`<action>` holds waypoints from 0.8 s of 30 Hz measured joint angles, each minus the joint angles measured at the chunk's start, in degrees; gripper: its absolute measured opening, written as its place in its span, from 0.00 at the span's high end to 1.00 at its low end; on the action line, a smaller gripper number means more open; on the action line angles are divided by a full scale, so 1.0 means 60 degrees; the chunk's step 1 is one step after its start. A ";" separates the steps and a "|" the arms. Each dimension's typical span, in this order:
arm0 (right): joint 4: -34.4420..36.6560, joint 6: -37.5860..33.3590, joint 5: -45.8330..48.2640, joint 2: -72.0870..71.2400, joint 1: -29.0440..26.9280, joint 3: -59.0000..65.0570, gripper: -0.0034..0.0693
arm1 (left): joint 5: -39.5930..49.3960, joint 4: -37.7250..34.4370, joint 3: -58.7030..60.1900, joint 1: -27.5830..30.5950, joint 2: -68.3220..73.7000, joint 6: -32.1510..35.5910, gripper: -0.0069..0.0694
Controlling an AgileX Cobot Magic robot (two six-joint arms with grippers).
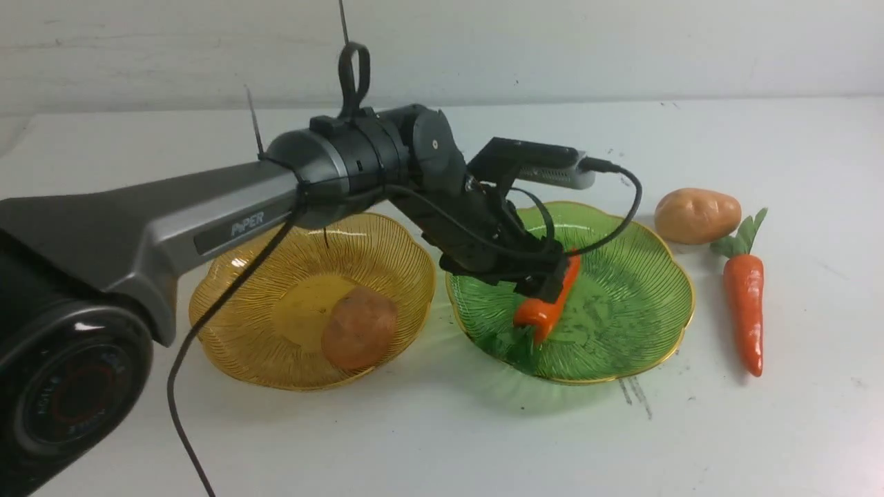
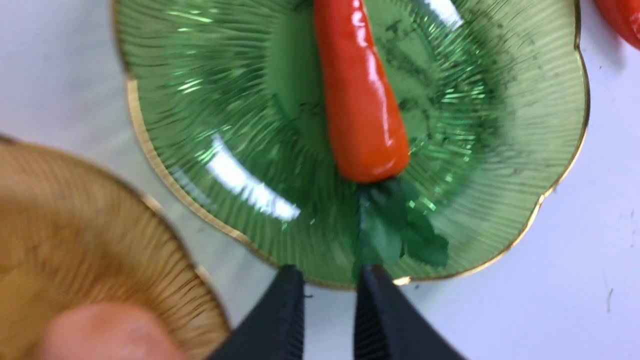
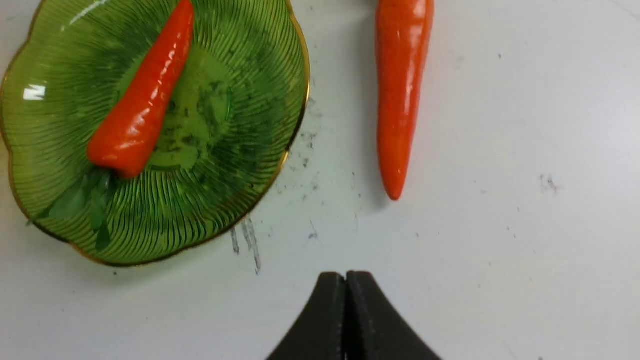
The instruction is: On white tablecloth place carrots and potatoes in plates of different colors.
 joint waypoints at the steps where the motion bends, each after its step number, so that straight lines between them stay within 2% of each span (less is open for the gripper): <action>1: -0.0070 -0.0122 -0.0282 0.0369 0.0000 -0.0205 0.94 | 0.0306 0.0387 -0.0016 0.0132 -0.0486 -0.0012 0.85; 4: -0.0381 -0.0331 -0.1142 0.1677 0.0000 -0.0664 0.82 | 0.0952 0.1000 0.0265 0.0459 -0.1838 -0.0186 0.90; 7: -0.0707 -0.0367 -0.1883 0.3215 -0.0001 -0.1120 0.57 | 0.1238 0.1361 0.1428 0.0584 -0.3463 -0.0251 0.91; 11: -0.1396 -0.0273 -0.2553 0.4716 -0.0001 -0.1402 0.28 | 0.0836 0.1375 0.3751 0.0584 -0.5863 -0.0388 0.91; 14: -0.2162 0.0250 -0.2902 0.5755 -0.0001 -0.1546 0.16 | 0.0807 0.1094 0.5142 0.0584 -0.7255 -0.0774 0.91; 18: -0.2390 0.0807 -0.3234 0.6732 -0.0001 -0.1669 0.14 | 0.0767 0.0926 0.6249 0.0584 -0.8492 -0.0853 0.91; 21: -0.2276 0.0864 -0.3360 0.7134 -0.0001 -0.1689 0.22 | 0.0743 0.0962 0.6730 0.0584 -0.9104 -0.0865 0.91; 23: -0.2208 0.0862 -0.3370 0.7212 -0.0001 -0.1755 0.36 | 0.0752 0.1007 0.6874 0.0584 -0.9364 -0.0907 0.91; 24: -0.2183 0.0829 -0.3271 0.7208 -0.0010 -0.1788 0.49 | 0.0752 0.1008 0.6909 0.0584 -0.9476 -0.0956 0.91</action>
